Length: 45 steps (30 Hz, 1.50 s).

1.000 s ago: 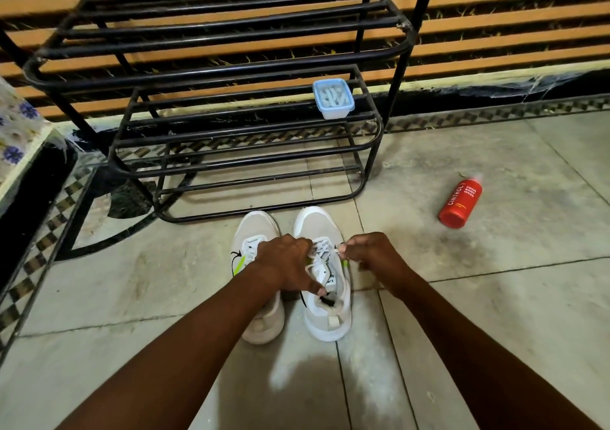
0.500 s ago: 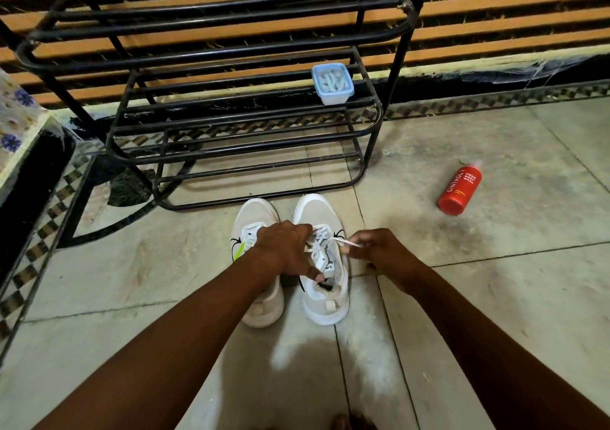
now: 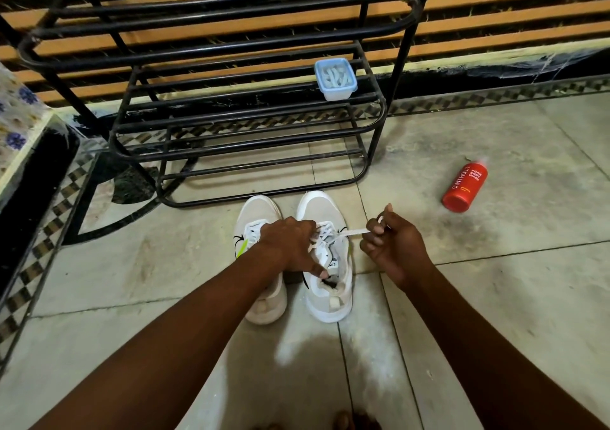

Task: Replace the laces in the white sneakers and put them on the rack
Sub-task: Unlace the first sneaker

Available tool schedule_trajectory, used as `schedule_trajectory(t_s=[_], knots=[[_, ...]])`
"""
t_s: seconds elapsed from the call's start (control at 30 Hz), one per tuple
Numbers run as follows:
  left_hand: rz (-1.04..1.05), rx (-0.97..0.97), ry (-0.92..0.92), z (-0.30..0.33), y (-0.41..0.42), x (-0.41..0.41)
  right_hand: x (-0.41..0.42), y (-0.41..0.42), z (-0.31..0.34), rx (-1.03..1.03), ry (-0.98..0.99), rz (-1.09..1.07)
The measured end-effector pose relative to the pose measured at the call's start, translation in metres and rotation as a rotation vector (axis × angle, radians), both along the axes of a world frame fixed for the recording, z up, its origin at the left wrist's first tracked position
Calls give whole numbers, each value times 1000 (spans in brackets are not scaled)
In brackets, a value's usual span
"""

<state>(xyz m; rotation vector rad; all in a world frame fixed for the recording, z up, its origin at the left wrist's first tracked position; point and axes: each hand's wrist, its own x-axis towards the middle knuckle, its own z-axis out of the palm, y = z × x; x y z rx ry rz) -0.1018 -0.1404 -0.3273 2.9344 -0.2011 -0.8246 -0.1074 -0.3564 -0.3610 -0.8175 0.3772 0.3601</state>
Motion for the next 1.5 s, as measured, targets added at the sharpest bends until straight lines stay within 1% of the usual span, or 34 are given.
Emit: schedule_trajectory(t_s=[0.03,0.07,0.1,0.13,0.17,0.2,0.23,0.3,0.37,0.43,0.5,0.53,0.6,0.63,0.67,0.73,0.77,0.87,0.9,0.93,0.97,1.07,1.1,1.13,1.17,1.23,1.3,1.37,1.4,1.43,1.5], knots=[[1,1,-2,0,0,0,1,3,-1,-194,-71,7],[4,0,-3,-1,1,0,1,3,-3,-490,-204,66],[5,1,-2,-1,1,0,2,2,-6,-831,-389,194],[6,2,-1,-1,2,0,3,0,-10,-1084,-525,346],[5,4,0,-1,1,1,3,-3,-13,-1216,-600,468],[5,6,-1,-1,2,1,2,-5,-12,-1225,-625,535],[4,7,-2,-1,1,2,2,-9,-12,-1225,-681,552],[7,6,-1,-2,1,3,4,-13,-12,-1225,-797,537],[11,2,0,-2,1,3,8,-14,-12,-1224,-837,542],[13,6,2,-3,1,2,10,-12,-17,-1328,-904,577],[12,5,1,-2,1,2,11,-9,-20,-1501,-971,602],[12,1,2,-2,1,2,11,-8,-18,-1584,-940,590],[14,-7,3,-1,2,3,13,-6,-9,-1677,-853,532],[15,-12,3,-1,2,3,13,-4,-6,-1711,-863,493],[16,-18,4,-1,2,4,13,-1,-2,-1740,-899,455],[18,-22,5,-3,3,4,11,3,4,-1731,-967,390],[16,-21,6,-4,3,4,9,4,8,-1685,-961,336],[15,-27,4,-7,5,3,21,-9,27,-1428,-799,38],[17,-35,6,-7,5,4,27,-16,33,-1351,-785,-27],[19,-42,8,-7,5,4,29,-21,37,-1257,-774,-44],[18,-42,9,-7,5,5,28,-21,38,-1112,-744,-28],[12,-32,3,-7,5,5,11,-5,40,-535,-495,27],[12,-31,1,-7,5,5,8,-2,37,-427,-443,14],[14,-31,2,-7,5,4,7,-1,33,-435,-430,14],[16,-30,5,-7,5,4,8,-2,27,-487,-454,29],[11,-26,2,-5,4,4,9,-6,17,-687,-562,98],[7,-23,-2,-4,3,4,9,-9,10,-944,-725,249],[0,-11,-7,-4,3,5,9,-4,11,-1267,-946,478],[-5,-3,-9,-4,3,5,10,0,11,-1364,-1024,574],[-9,4,-10,-4,3,5,12,3,11,-1412,-1079,635],[-14,7,-12,-4,2,5,17,7,8,-1507,-1164,672]])
